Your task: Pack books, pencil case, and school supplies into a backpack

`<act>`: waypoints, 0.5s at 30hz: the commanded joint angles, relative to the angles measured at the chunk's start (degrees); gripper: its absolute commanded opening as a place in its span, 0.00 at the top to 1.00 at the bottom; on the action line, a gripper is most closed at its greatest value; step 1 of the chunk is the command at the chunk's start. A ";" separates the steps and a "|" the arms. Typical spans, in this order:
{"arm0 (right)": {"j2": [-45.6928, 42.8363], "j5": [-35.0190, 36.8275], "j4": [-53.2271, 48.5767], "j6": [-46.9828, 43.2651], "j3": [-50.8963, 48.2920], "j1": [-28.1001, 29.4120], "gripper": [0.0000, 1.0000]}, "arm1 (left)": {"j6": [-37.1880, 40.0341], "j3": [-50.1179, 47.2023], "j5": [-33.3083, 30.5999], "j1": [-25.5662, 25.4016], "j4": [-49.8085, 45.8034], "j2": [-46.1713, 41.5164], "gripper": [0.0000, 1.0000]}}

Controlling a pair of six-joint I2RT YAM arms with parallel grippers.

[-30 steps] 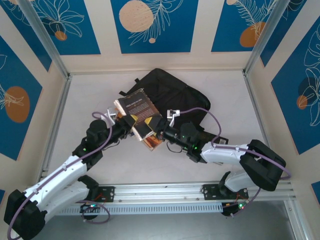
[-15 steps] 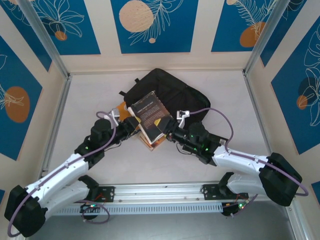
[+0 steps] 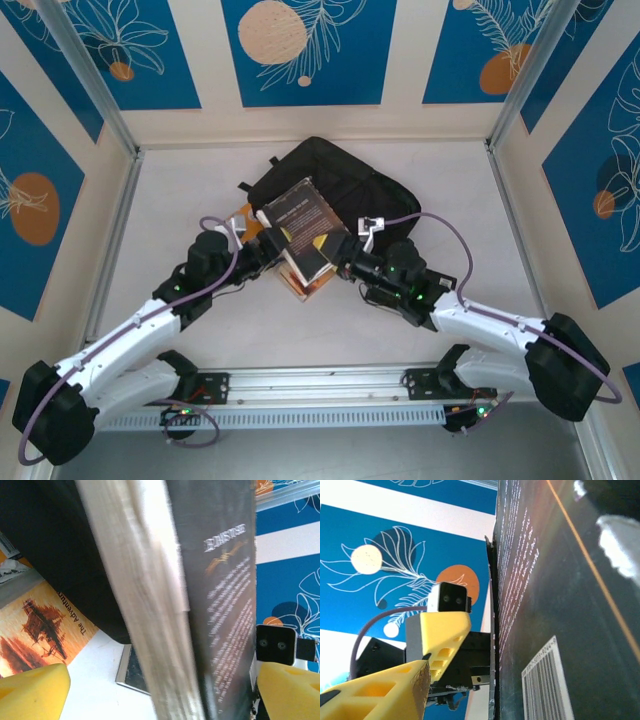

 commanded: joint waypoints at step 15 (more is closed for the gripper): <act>-5.04 -2.56 2.53 3.74 -1.95 -0.48 1.00 | 0.78 7.04 1.99 0.50 5.25 5.04 0.65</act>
